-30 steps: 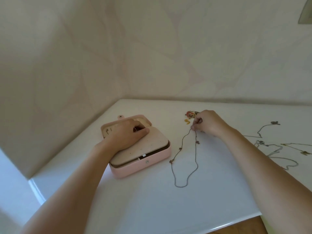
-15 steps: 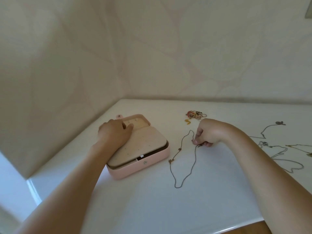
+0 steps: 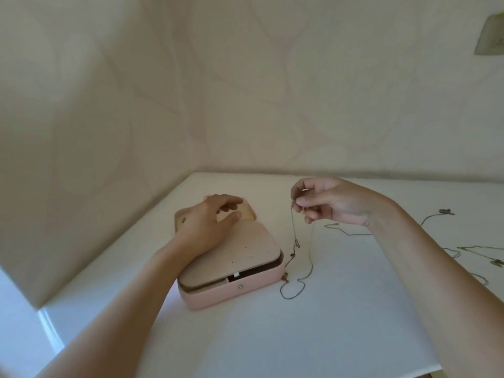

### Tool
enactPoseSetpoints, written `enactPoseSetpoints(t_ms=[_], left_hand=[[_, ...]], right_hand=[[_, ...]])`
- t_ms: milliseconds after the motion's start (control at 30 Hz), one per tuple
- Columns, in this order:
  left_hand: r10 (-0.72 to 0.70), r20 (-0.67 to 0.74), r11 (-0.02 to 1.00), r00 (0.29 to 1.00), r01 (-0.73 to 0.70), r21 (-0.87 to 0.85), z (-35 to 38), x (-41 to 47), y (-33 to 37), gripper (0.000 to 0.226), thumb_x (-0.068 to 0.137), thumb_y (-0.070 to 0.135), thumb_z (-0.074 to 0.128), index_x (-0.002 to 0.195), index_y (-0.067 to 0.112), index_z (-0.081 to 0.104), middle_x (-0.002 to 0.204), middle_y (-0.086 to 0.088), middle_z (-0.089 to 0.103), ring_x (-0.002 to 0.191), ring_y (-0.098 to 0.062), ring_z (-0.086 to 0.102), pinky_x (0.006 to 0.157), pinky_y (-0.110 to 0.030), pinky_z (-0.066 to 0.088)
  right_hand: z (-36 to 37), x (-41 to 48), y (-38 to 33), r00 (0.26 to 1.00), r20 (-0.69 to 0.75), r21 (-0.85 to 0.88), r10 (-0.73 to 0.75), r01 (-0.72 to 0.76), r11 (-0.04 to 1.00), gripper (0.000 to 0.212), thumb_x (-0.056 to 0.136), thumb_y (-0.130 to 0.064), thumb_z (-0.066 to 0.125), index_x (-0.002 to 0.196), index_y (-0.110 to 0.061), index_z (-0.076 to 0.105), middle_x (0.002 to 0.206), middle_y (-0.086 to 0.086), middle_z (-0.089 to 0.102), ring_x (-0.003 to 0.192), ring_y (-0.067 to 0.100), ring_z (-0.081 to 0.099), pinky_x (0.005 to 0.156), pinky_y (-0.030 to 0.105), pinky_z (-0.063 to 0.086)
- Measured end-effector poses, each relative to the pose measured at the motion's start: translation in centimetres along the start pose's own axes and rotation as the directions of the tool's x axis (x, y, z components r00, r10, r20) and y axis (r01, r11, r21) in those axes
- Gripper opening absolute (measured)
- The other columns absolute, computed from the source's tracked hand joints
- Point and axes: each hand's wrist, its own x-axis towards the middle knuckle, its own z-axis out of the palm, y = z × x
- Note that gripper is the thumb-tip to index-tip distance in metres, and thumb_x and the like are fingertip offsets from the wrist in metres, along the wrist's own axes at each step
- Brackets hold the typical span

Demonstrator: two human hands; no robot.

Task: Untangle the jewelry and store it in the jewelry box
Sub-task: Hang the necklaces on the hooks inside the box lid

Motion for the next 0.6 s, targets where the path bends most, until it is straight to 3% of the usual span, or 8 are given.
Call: enactPoseSetpoints(t_ms=[67, 133, 200, 267, 333, 400, 500, 600], left_hand=[[0.022, 0.046, 0.965, 0.999, -0.010, -0.264, -0.2, -0.3, 1.0, 0.023, 0.092, 0.027, 0.058, 0.114, 0.033, 0.060, 0.106, 0.021, 0.062, 0.092, 0.019, 0.054, 0.074, 0.003, 0.034], [0.058, 0.126, 0.882, 0.990, 0.009, -0.471, -0.6, -0.5, 1.6, 0.032, 0.088, 0.031, 0.061, 0.120, 0.027, 0.061, 0.113, 0.015, 0.066, 0.099, 0.017, 0.055, 0.077, 0.002, 0.037], [0.111, 0.190, 0.788, 0.976, 0.030, -0.615, -0.8, -0.5, 1.7, 0.040, 0.084, 0.037, 0.060, 0.122, 0.024, 0.060, 0.115, 0.012, 0.067, 0.109, 0.008, 0.057, 0.086, -0.007, 0.042], [0.152, 0.196, 0.703, 0.969, 0.034, -0.710, -0.8, -0.5, 1.6, 0.031, 0.084, 0.040, 0.063, 0.108, 0.020, 0.067, 0.106, 0.007, 0.070, 0.109, -0.005, 0.060, 0.094, -0.020, 0.044], [0.167, 0.174, 0.581, 0.971, 0.046, -0.813, -1.0, -0.4, 1.4, 0.022, 0.084, 0.038, 0.066, 0.081, 0.016, 0.070, 0.078, 0.001, 0.066, 0.089, -0.015, 0.064, 0.095, -0.031, 0.046], [0.129, 0.127, 0.443, 0.983, 0.058, -0.895, -1.3, -0.1, 1.2, 0.024, 0.089, 0.027, 0.061, 0.070, 0.013, 0.064, 0.059, 0.001, 0.045, 0.063, -0.014, 0.053, 0.081, -0.030, 0.050], [0.046, 0.043, 0.424, 0.998, 0.020, -0.905, -1.9, 0.3, 0.9, 0.026, 0.092, 0.027, 0.054, 0.072, 0.012, 0.059, 0.056, 0.003, 0.029, 0.053, -0.012, 0.038, 0.063, -0.024, 0.046], [0.013, 0.005, 0.460, 1.000, -0.002, -0.888, -1.9, 0.4, 0.9, 0.026, 0.091, 0.030, 0.051, 0.074, 0.011, 0.056, 0.059, 0.001, 0.025, 0.053, -0.013, 0.031, 0.056, -0.021, 0.042]], right_hand=[[0.9, 0.6, -1.6, 0.999, 0.054, -0.049, -0.002, 0.005, 0.999, 0.011, 0.088, 0.003, 0.052, 0.089, -0.007, 0.056, 0.076, 0.008, 0.062, 0.045, 0.006, 0.042, 0.050, 0.019, 0.042], [1.9, 1.3, -3.3, 0.995, 0.102, -0.141, -0.009, 0.023, 0.990, 0.011, 0.089, 0.003, 0.054, 0.091, -0.007, 0.058, 0.078, 0.009, 0.062, 0.046, 0.005, 0.040, 0.045, 0.017, 0.036], [3.2, 2.3, -4.8, 0.989, 0.146, -0.219, -0.019, 0.051, 0.974, 0.010, 0.089, 0.002, 0.056, 0.092, -0.006, 0.059, 0.079, 0.011, 0.061, 0.047, 0.005, 0.039, 0.042, 0.015, 0.034], [4.5, 3.4, -6.0, 0.982, 0.186, -0.278, -0.031, 0.083, 0.957, 0.009, 0.089, 0.002, 0.056, 0.092, -0.006, 0.060, 0.078, 0.012, 0.056, 0.047, 0.005, 0.037, 0.042, 0.014, 0.032], [5.2, 4.4, -7.0, 0.981, 0.192, -0.372, -0.031, 0.102, 0.923, 0.009, 0.090, 0.000, 0.057, 0.096, -0.005, 0.061, 0.077, 0.009, 0.056, 0.051, 0.007, 0.035, 0.043, 0.014, 0.030], [5.1, 4.8, -7.8, 0.985, 0.170, -0.526, -0.003, 0.094, 0.845, 0.012, 0.090, -0.006, 0.060, 0.100, -0.008, 0.067, 0.076, 0.003, 0.061, 0.057, 0.010, 0.035, 0.046, 0.014, 0.030], [4.2, 4.6, -8.7, 0.996, 0.080, -0.711, 0.025, 0.040, 0.702, 0.014, 0.088, -0.013, 0.065, 0.097, -0.016, 0.074, 0.071, -0.007, 0.066, 0.059, 0.007, 0.037, 0.050, 0.012, 0.030], [3.3, 4.5, -8.9, 0.998, 0.052, -0.704, -0.032, 0.059, 0.708, 0.012, 0.086, -0.016, 0.067, 0.089, -0.021, 0.077, 0.076, -0.004, 0.069, 0.062, 0.008, 0.037, 0.050, 0.012, 0.029]])
